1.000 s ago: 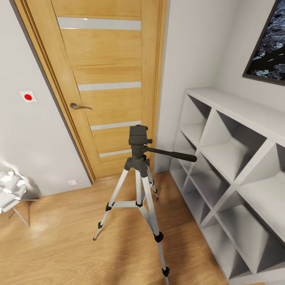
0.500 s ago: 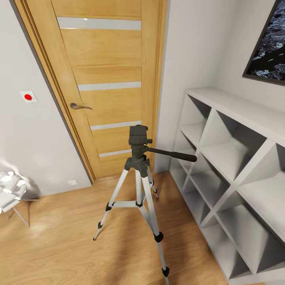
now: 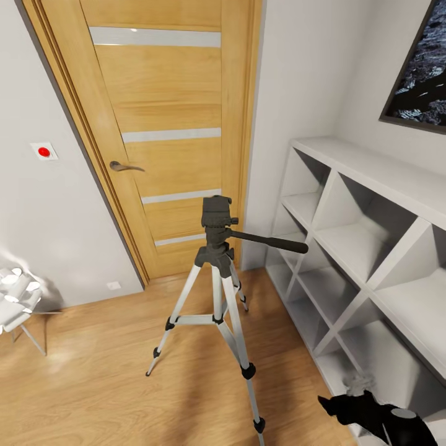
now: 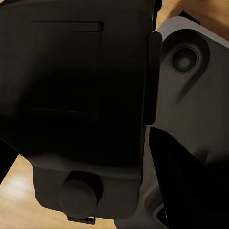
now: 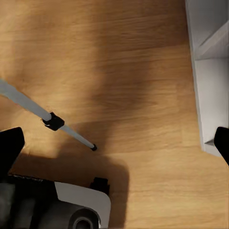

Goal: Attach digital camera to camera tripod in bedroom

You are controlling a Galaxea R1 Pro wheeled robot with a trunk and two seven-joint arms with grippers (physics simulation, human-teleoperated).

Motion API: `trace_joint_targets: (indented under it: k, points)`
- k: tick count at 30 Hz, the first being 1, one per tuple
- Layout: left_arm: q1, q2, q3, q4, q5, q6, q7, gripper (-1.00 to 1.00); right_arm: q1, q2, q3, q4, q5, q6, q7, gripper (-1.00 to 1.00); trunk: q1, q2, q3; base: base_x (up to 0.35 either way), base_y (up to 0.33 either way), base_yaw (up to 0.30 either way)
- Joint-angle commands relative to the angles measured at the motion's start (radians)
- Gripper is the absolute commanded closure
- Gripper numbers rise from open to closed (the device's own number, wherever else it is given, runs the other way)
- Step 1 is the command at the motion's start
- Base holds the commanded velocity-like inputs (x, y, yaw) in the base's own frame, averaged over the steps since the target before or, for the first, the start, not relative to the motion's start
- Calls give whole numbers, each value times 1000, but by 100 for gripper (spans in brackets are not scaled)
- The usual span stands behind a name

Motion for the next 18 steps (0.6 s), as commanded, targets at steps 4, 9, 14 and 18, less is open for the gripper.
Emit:
trace_joint_targets:
  k: [4,9,14,18]
  points:
    - [-1,0,0,0,0,-2,1,100,-12,-1,32,-172,-2,147,245,-100,0,-2,-2,0,0,0]
    - [-1,0,0,0,0,-2,1,100,-98,1,70,-222,-2,207,373,-100,0,-2,-2,0,0,0]
    - [-1,-1,0,0,0,-2,1,100,-168,17,96,-227,-2,215,385,-100,0,-2,-2,0,0,0]
    - [-1,-1,0,-1,0,-2,1,100,-221,39,129,-228,-2,242,388,-100,0,-2,-2,0,0,0]
